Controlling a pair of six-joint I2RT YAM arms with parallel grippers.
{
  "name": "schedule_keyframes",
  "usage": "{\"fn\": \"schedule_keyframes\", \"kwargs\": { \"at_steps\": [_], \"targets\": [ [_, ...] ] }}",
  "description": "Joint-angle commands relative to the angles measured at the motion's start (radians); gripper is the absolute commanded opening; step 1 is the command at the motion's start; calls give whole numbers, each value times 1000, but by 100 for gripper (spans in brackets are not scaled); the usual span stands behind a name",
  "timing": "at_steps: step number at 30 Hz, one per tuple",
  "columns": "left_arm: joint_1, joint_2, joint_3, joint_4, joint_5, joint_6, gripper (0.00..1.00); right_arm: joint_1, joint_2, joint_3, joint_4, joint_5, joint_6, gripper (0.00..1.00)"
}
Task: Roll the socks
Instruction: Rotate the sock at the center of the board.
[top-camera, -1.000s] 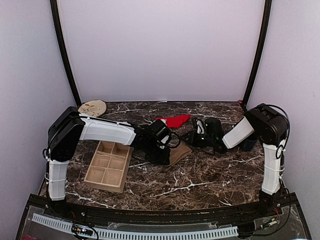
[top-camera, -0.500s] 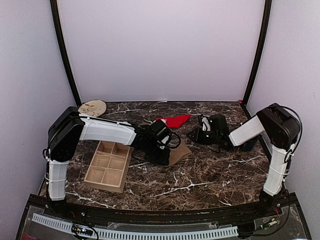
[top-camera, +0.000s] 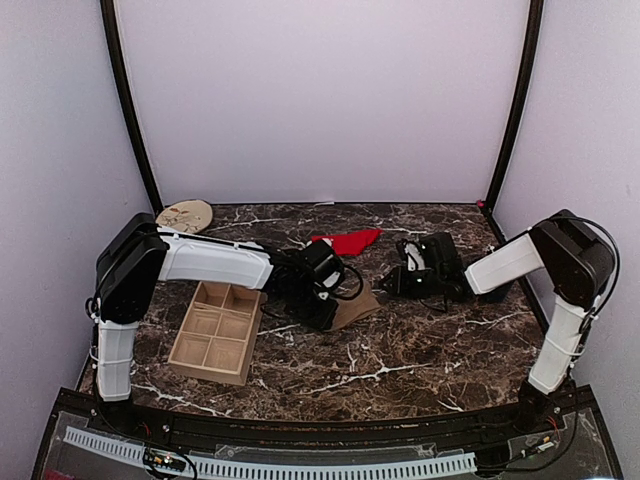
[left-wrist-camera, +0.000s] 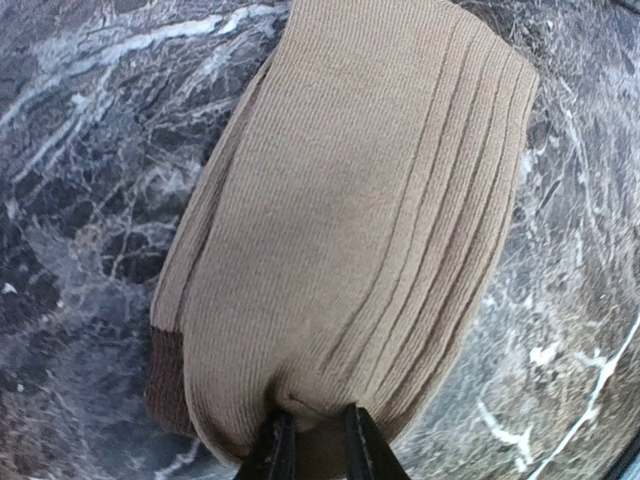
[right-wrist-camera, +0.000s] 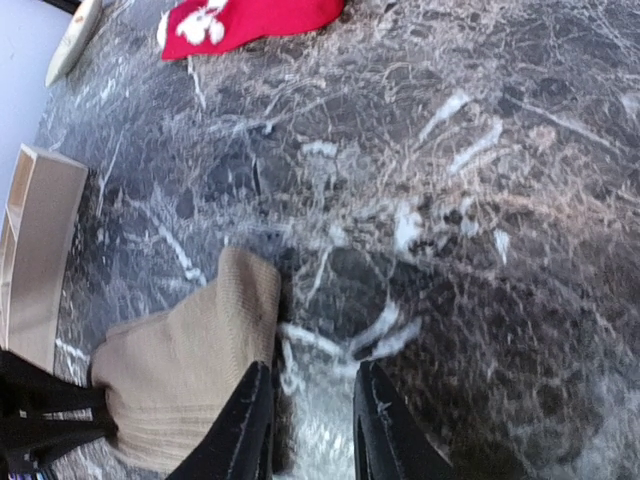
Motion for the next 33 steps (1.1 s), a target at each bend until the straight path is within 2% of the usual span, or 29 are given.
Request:
{"fn": "schedule_keyframes", "kwargs": {
  "at_steps": [1,11,22,33],
  "targets": [
    [24,11,-12,-131,-112,159,22,5,-60,-14,-30,20,-47,27],
    [32,-10,-33,-95,-209,321,27,6,-10,117,-123,-56,-90,31],
    [32,-22,-44,-56,-183,328,29,34,79,231,-231,-81,-108,34],
    [31,-23,-51,-48,-168,334,29,47,153,287,-257,-83,-89,35]
  ]
}}
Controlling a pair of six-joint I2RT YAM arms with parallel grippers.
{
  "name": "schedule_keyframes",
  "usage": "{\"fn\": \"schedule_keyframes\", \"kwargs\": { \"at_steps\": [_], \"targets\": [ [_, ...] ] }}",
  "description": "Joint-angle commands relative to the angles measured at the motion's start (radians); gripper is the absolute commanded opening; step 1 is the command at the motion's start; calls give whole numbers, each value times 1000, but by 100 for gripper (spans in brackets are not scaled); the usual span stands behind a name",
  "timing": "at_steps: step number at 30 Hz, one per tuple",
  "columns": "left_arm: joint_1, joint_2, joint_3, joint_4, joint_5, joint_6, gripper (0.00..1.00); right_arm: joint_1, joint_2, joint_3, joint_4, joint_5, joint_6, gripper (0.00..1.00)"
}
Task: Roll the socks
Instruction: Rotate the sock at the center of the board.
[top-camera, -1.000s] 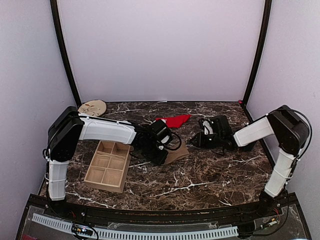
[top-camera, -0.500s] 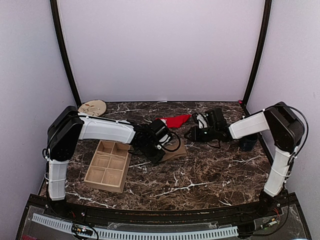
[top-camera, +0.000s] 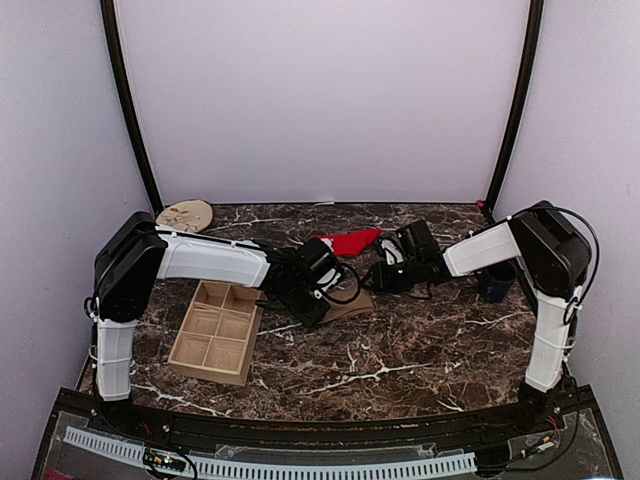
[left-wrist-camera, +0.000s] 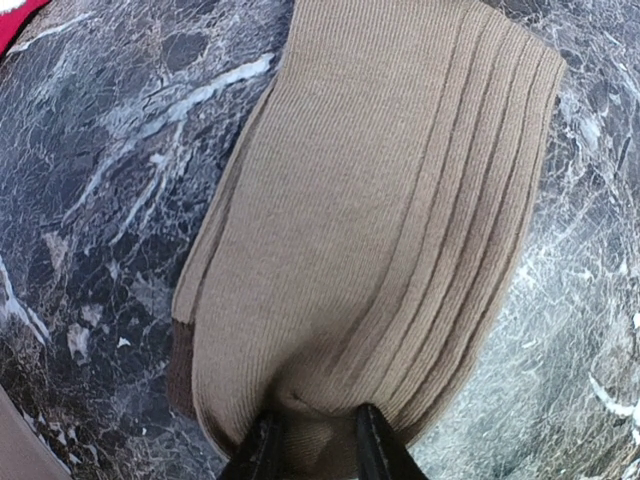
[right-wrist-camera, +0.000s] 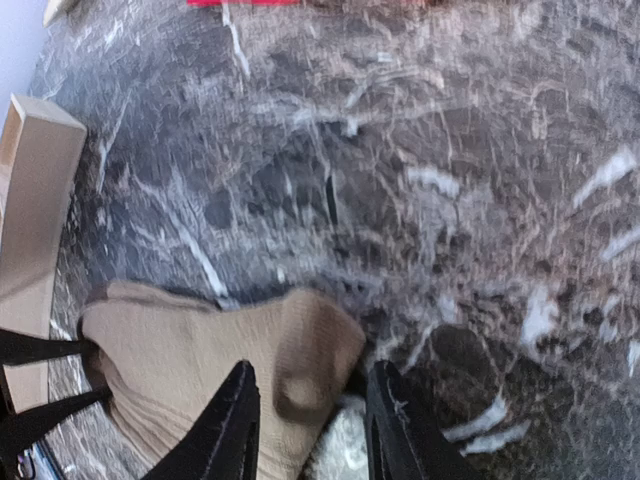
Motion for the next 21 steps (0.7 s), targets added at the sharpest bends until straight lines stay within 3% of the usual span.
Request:
{"fn": "schedule_keyframes", "kwargs": {
  "at_steps": [1,8,17,21],
  "targets": [
    [11,-18,-39,-48,-7,18,29,8,35,43,-10,-6,9,35],
    [11,-23,-55,-37,-8,25,29,15,77,93,-29,-20,24,32],
    [14,-36,-62,-24,-26,15,30,26,67,68,-62,11,38,9],
    [29,-57,-65,-24,-43,-26,33,37,33,31,-54,44,67,7]
  ]
}}
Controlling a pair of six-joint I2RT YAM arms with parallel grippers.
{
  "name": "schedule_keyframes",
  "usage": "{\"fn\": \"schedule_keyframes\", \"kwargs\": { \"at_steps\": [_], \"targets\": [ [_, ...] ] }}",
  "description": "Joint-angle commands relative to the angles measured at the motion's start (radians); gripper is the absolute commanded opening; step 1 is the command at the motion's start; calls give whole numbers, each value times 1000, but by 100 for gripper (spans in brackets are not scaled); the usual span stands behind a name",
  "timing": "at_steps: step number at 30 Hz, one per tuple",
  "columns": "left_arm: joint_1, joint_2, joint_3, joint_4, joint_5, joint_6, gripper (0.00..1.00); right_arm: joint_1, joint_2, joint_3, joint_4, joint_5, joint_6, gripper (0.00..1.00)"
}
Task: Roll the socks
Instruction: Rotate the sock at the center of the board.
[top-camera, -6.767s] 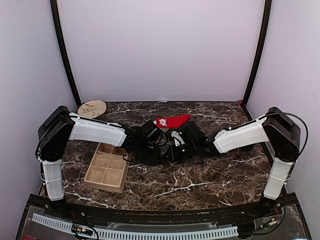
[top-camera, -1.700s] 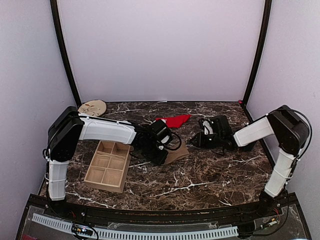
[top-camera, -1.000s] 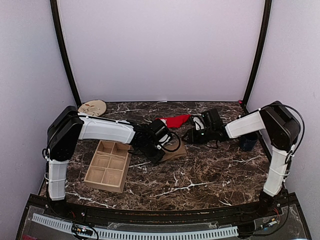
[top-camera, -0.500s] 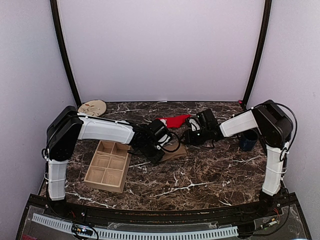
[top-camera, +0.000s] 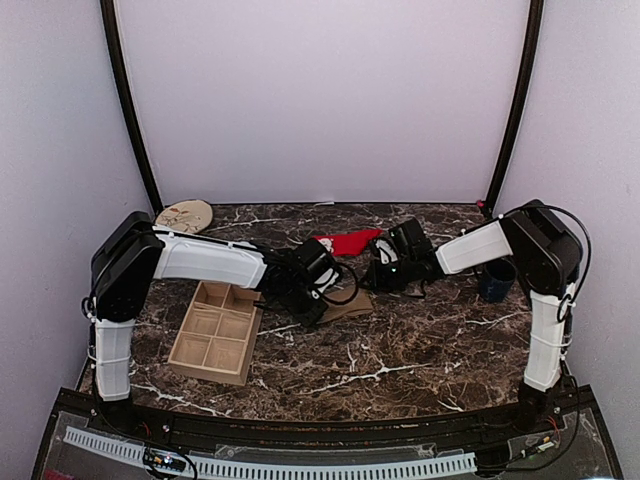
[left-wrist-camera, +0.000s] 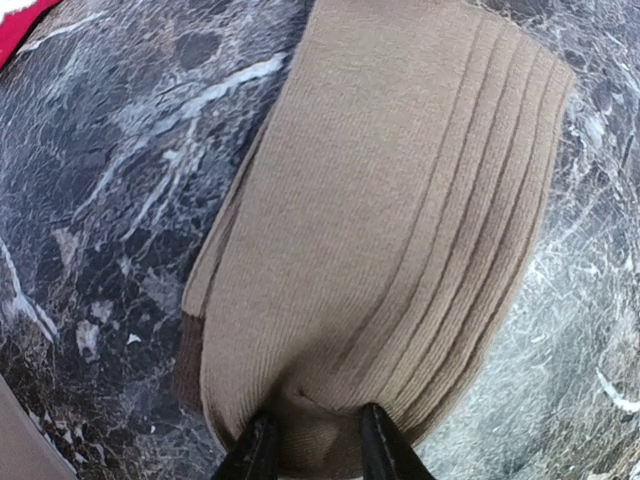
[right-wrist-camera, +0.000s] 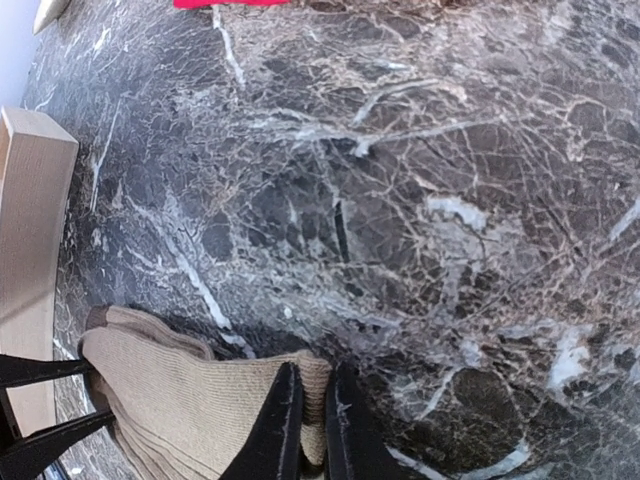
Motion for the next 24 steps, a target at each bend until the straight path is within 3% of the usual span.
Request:
{"fn": "schedule_keyframes", "kwargs": {
  "at_steps": [1,10,16,24],
  "targets": [
    [34,-48,-37,-56,-38,-51,33,26,-37,-55,-11,50,45,7],
    [66,-172,-40,-50,-59,-210,49,141,-168,-175,37,342,307,4],
    [66,-262,-93,-47,-15,-292,56,252,-226,-278,60,549,639,4],
    [54,-462,-352,38,157,-351,59,521,-147,-219,-153,827,1200,4]
  ]
}}
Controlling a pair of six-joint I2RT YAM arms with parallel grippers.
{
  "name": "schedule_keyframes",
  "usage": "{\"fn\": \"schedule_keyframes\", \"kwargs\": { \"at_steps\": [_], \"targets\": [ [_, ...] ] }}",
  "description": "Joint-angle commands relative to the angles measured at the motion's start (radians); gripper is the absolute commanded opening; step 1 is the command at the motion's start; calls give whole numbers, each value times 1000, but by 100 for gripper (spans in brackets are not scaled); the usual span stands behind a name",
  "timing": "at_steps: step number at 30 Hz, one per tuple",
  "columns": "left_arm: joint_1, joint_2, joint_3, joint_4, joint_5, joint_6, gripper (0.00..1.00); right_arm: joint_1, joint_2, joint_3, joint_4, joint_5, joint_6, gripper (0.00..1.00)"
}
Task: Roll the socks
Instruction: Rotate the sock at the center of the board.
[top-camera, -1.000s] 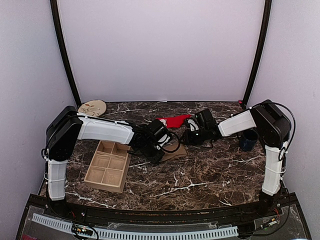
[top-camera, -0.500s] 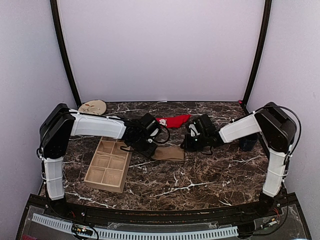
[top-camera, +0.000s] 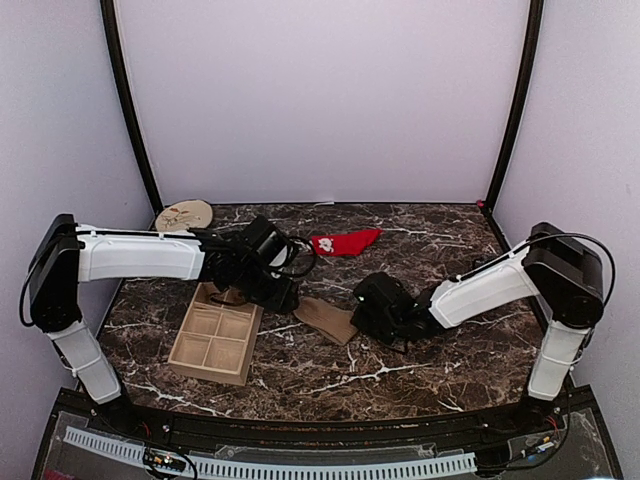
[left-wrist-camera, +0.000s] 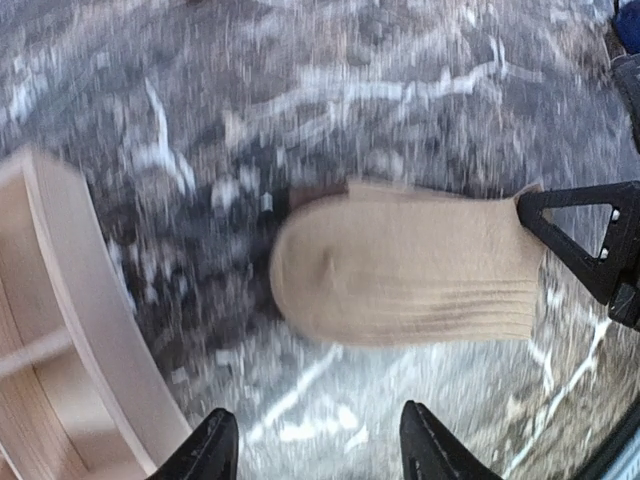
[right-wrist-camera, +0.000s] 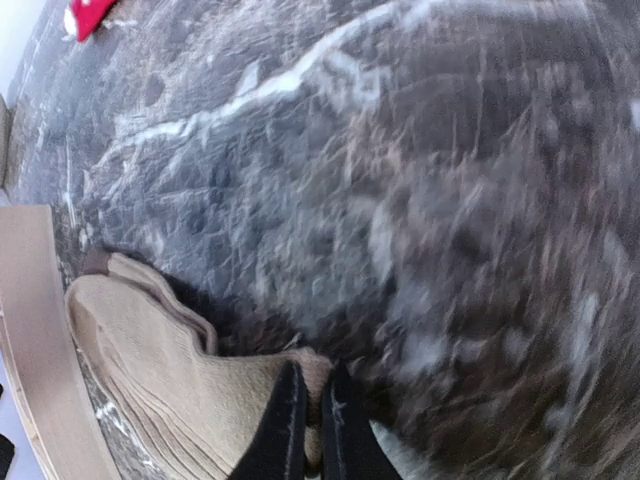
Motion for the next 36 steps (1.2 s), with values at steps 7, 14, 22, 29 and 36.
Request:
{"fn": "schedule_keyframes", "kwargs": {
  "at_steps": [7,14,22,29,36],
  "targets": [
    [-25,-251,-302,86,155,-56,62,300,167,184,-300,260,743,6],
    [-40,-272,-334,95,184,-58,66,360,194,169,-213,228,802,18],
    [-73,-245,-312,106,185,-126,68,379,99,165,-264,260,575,45],
    [-144,-143,-215,87,144,-213,68,385,-105,3,-288,265,452,46],
    [-217,-2,-103,42,20,-263,66,385,-276,-79,-305,285,180,46]
  ]
}}
